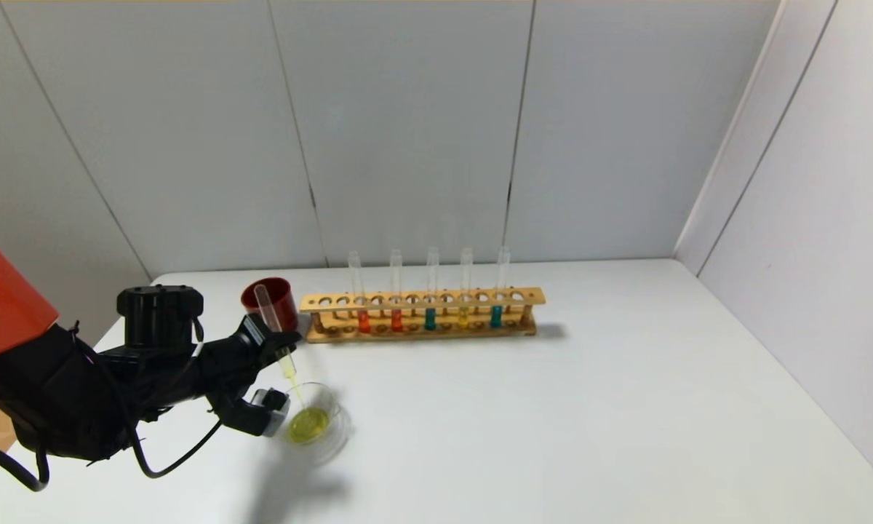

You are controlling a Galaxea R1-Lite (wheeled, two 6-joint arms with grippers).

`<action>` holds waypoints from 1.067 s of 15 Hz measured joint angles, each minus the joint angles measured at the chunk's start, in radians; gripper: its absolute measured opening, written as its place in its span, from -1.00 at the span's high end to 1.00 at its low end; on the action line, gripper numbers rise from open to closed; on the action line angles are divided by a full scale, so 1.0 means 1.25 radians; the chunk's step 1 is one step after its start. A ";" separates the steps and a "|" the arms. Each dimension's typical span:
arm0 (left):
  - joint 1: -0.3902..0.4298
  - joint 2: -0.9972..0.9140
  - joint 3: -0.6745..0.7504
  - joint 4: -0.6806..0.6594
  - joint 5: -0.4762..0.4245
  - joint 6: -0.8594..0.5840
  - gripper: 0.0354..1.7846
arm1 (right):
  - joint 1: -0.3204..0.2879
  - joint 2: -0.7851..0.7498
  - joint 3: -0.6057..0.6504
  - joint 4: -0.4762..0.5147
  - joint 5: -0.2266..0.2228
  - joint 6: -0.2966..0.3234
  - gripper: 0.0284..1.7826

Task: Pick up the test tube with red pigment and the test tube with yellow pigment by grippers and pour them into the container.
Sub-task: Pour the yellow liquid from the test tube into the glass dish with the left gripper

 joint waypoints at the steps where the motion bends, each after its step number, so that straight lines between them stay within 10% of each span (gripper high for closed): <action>1: 0.000 -0.002 0.000 0.000 0.000 0.012 0.66 | 0.000 0.000 0.000 0.000 0.000 0.000 -0.96; 16: 0.000 -0.029 -0.002 0.023 -0.003 0.064 0.66 | 0.000 0.000 0.000 0.000 0.000 0.000 -0.96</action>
